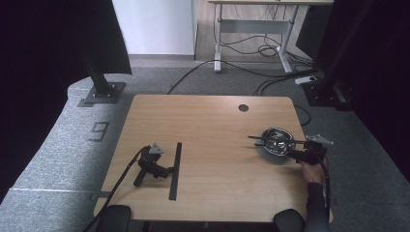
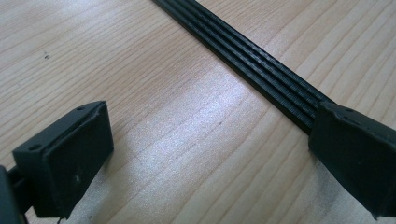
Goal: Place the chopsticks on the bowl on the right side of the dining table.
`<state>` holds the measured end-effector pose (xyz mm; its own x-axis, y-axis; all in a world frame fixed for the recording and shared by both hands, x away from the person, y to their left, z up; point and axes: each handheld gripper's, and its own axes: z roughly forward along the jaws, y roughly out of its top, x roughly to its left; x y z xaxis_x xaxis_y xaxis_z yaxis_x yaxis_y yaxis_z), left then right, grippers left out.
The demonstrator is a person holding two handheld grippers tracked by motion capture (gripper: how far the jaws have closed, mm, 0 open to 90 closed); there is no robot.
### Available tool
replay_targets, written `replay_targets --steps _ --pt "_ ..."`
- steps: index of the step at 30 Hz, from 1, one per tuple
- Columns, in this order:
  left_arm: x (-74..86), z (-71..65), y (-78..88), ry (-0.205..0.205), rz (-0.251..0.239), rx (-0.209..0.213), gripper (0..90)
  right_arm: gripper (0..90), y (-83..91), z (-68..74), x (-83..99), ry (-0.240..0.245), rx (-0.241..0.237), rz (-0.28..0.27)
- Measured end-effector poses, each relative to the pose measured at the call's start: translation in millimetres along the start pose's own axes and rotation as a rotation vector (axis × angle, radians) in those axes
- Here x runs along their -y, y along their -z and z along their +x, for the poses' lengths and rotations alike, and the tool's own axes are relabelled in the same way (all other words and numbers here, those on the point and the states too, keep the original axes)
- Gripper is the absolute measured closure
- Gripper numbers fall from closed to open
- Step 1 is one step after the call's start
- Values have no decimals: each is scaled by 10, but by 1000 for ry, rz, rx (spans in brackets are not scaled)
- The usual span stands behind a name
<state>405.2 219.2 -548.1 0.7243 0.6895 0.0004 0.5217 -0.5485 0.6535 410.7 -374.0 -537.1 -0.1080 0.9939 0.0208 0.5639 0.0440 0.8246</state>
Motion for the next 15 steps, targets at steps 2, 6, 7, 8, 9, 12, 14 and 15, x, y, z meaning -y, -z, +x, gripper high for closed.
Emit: replay_targets --steps 2,6,7,8,9,12,14,15 --pt "0 0 0 0 0 0 0 0 0 8 -2 4 0 2" --pt "0 0 0 0 0 0 0 1 -7 21 -3 13 2 3" --pt "0 0 0 0 0 0 0 1 -8 23 -3 14 3 4" --pt "0 0 0 0 0 0 0 1 -11 27 -3 13 3 3" --pt "0 0 0 0 0 0 0 1 -11 28 -3 13 4 3" --pt "0 0 0 0 0 0 0 3 -12 30 -3 15 4 6" --pt "0 0 0 0 0 0 0 4 -14 32 -3 16 1 6" --pt "0 0 0 0 0 0 0 4 -17 32 -2 17 -1 5"
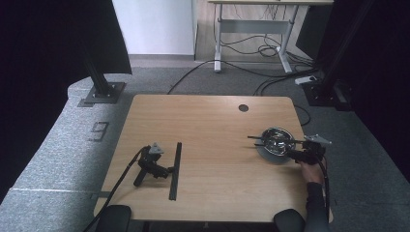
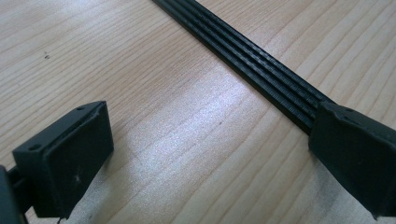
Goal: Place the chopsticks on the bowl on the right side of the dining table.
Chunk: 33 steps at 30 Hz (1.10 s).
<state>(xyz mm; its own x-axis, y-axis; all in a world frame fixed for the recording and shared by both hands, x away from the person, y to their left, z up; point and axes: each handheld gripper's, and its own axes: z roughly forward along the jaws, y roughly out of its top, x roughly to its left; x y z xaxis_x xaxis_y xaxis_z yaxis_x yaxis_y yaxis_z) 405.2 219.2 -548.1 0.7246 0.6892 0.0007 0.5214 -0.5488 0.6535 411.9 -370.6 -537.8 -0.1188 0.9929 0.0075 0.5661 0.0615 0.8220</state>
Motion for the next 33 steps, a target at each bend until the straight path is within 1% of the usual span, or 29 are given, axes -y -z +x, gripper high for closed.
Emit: replay_targets --steps 2,4,7,11,12,14,18,20,22,25,29,31,33 --pt "0 0 0 0 0 0 0 4 1 0 -1 2 1 0" --pt "0 0 0 1 0 0 0 3 14 -4 -4 4 13 -3" --pt "0 0 0 0 0 0 0 3 73 -4 -20 4 36 -11" --pt "0 0 0 0 0 0 0 12 165 41 -47 13 62 -30" --pt "0 0 0 0 0 0 0 14 177 58 -56 15 62 -24" --pt "0 0 0 0 0 0 0 21 187 102 -68 26 47 -24" --pt "0 0 0 0 0 0 0 21 155 180 -75 51 31 -8" --pt "0 0 0 0 0 0 0 21 134 202 -73 71 36 3" --pt "0 0 0 0 0 0 0 20 131 202 -73 82 57 8" --pt "0 0 0 0 0 0 0 10 136 147 -71 59 77 1" --pt "0 0 0 0 0 0 0 1 105 88 -53 25 68 -2" --pt "0 0 0 0 0 0 0 1 78 76 -42 26 73 4" --pt "0 0 0 1 0 0 0 1 55 67 -32 26 63 10"
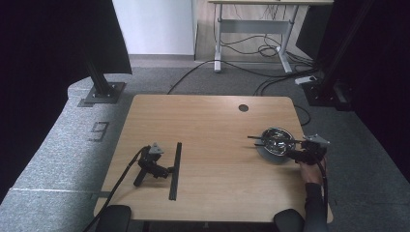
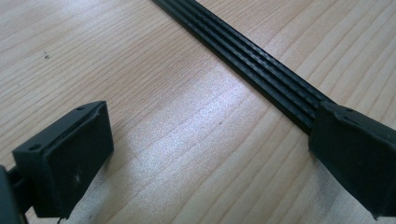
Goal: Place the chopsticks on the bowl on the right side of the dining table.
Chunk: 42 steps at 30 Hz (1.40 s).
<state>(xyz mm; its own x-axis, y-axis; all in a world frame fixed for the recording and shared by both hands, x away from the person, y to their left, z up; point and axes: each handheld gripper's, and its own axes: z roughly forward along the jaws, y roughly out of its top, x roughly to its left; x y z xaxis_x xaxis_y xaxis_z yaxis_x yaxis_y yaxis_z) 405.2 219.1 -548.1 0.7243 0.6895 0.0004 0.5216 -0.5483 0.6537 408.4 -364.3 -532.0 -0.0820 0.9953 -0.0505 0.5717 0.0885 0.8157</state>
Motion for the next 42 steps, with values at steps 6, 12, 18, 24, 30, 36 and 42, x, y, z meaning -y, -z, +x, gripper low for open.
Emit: replay_targets --steps 6,12,18,24,30,36,42 --pt "0 0 0 0 0 0 0 5 -16 5 6 2 -10 3" --pt "0 0 0 0 0 0 0 7 -22 12 6 7 -12 4" --pt "0 0 0 0 0 0 0 8 -22 13 7 8 -11 4" --pt "0 0 0 0 0 0 0 22 60 57 -23 12 -9 -11" --pt "0 0 0 -1 0 0 0 26 35 189 -38 51 -39 6" --pt "0 0 0 0 0 0 0 25 -24 217 -34 71 -37 23" --pt "0 1 0 -1 0 0 0 25 -32 209 -35 71 -33 25"
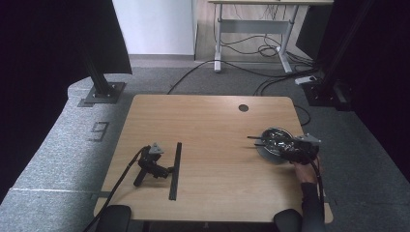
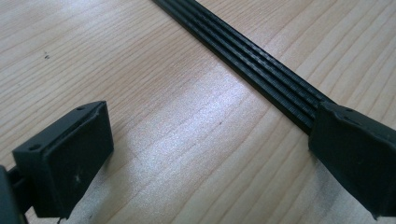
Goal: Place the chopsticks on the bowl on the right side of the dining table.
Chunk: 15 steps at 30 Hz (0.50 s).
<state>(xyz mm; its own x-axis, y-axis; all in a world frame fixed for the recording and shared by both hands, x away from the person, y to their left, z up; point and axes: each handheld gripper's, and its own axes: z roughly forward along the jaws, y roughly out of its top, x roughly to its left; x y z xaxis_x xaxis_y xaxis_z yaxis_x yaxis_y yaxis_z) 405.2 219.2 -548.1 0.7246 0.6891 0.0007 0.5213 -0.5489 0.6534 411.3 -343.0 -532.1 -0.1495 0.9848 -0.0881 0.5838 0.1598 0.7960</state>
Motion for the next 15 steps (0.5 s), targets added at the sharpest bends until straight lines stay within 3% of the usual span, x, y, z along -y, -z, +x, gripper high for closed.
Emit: replay_targets --steps 9,15 --pt "0 0 0 1 0 0 0 0 114 8 -50 17 -20 11" --pt "0 1 0 0 0 0 0 0 293 81 -73 47 -48 27"
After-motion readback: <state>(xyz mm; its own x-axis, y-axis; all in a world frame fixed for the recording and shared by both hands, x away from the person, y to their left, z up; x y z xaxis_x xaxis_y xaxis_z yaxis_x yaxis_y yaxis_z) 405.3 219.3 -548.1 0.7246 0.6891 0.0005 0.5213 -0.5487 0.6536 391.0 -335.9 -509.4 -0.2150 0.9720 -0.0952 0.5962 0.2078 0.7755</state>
